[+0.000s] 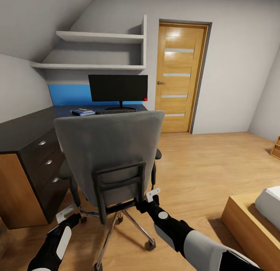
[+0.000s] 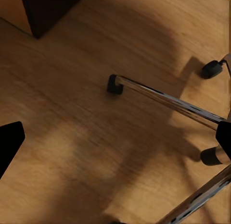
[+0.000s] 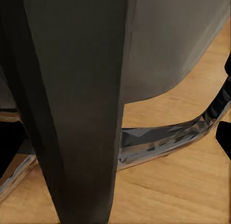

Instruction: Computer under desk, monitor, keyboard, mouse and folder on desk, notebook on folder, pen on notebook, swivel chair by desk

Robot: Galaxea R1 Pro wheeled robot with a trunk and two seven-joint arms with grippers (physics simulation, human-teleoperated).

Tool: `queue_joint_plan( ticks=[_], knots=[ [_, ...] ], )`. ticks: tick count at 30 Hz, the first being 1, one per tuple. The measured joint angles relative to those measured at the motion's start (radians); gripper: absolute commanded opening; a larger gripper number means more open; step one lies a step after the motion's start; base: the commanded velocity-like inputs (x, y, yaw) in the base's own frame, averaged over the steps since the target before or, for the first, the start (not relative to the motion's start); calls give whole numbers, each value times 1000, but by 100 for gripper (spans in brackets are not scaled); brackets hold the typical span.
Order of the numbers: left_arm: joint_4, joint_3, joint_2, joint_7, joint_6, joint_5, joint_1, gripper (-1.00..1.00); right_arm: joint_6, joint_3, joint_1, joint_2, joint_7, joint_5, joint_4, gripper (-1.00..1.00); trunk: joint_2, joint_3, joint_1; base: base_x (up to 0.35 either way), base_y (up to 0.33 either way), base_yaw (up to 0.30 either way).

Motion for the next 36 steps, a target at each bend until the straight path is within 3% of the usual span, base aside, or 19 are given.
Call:
queue_joint_plan(
  ticks=[7, 36],
  knots=[
    [0, -1, 0, 1, 0, -6, 0, 100, 0, 0, 0, 0, 0, 0, 0, 100, 0, 0, 0, 110, -47, 0],
    [1, -8, 1, 2, 4, -7, 0, 100, 0, 3, 0, 0, -1, -3, 0, 100, 0, 0, -1, 289, -25, 0]
  ],
)
